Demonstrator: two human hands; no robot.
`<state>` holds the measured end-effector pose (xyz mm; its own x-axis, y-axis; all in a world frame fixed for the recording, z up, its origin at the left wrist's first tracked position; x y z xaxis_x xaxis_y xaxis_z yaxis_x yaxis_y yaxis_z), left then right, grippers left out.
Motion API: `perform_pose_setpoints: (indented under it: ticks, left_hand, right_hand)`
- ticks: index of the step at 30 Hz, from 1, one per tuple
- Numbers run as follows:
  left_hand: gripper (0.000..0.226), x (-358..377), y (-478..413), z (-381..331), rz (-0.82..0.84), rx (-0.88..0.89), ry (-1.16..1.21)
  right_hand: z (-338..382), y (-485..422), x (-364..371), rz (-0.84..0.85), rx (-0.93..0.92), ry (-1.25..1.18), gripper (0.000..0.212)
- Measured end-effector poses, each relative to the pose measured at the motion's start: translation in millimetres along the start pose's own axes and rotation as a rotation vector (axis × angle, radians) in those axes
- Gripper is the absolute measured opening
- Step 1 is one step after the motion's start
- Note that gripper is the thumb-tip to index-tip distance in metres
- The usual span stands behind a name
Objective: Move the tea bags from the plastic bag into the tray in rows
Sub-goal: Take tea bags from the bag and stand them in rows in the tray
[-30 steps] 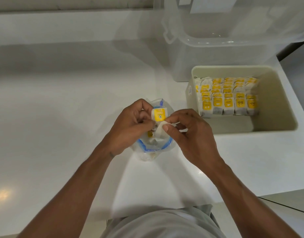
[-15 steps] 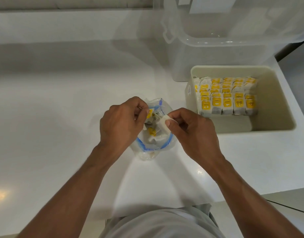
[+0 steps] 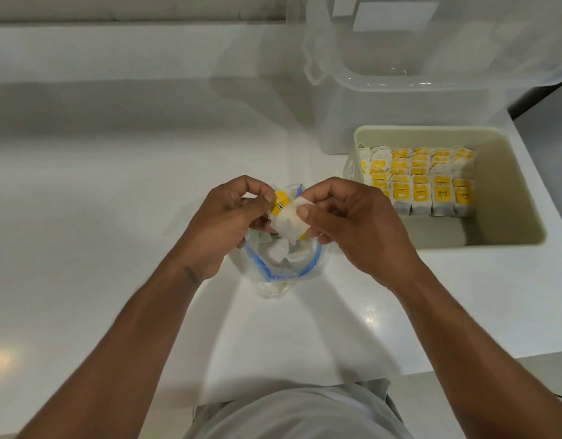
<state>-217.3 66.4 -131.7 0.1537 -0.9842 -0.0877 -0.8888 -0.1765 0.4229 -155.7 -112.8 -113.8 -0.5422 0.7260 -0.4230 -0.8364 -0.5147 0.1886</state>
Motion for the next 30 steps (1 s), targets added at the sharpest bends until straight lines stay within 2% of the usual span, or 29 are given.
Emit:
perform_pose_setpoints:
  ticks: [2,5,8,12,17,30]
  left_hand:
    - [0.011,1.5,0.6,0.5,0.029,0.010,0.001]
    - [0.008,0.1,-4.1,3.7,-0.065,0.068,-0.060]
    - [0.011,-0.8,-6.7,7.9,-0.072,0.086,-0.065]
    - [0.007,1.2,-5.6,5.9,-0.068,0.152,-0.101]
    - [0.012,-0.2,-4.5,1.1,-0.032,0.162,-0.081]
    - [0.010,-6.0,0.7,-5.2,-0.002,0.277,-0.264]
  right_hand:
    - [-3.3,-2.4,-1.8,-0.051,-0.010,0.151,0.004]
    - [-5.0,-3.6,-2.2,-0.008,0.017,0.050,0.005]
    - [-3.2,-3.8,-1.3,0.002,-0.031,0.156,0.006]
    - [-5.6,-5.7,0.8,-0.014,-0.006,0.282,0.009]
    - [-7.4,-8.4,-2.0,-0.034,0.007,0.259,0.006]
    - [-4.6,2.9,-13.0,-0.104,0.062,0.336,0.009]
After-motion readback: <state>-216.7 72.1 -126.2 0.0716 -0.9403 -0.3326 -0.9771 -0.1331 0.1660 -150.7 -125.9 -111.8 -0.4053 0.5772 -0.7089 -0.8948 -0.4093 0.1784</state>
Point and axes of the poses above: each hand's wrist, its own y-axis away from the middle knuckle, its own x-axis out of the palm, z = x × y, the point moved 2 cm from there along -y, towards the middle knuckle, and after that the axes turned 2 degrees about z, right-handed, at the moved point
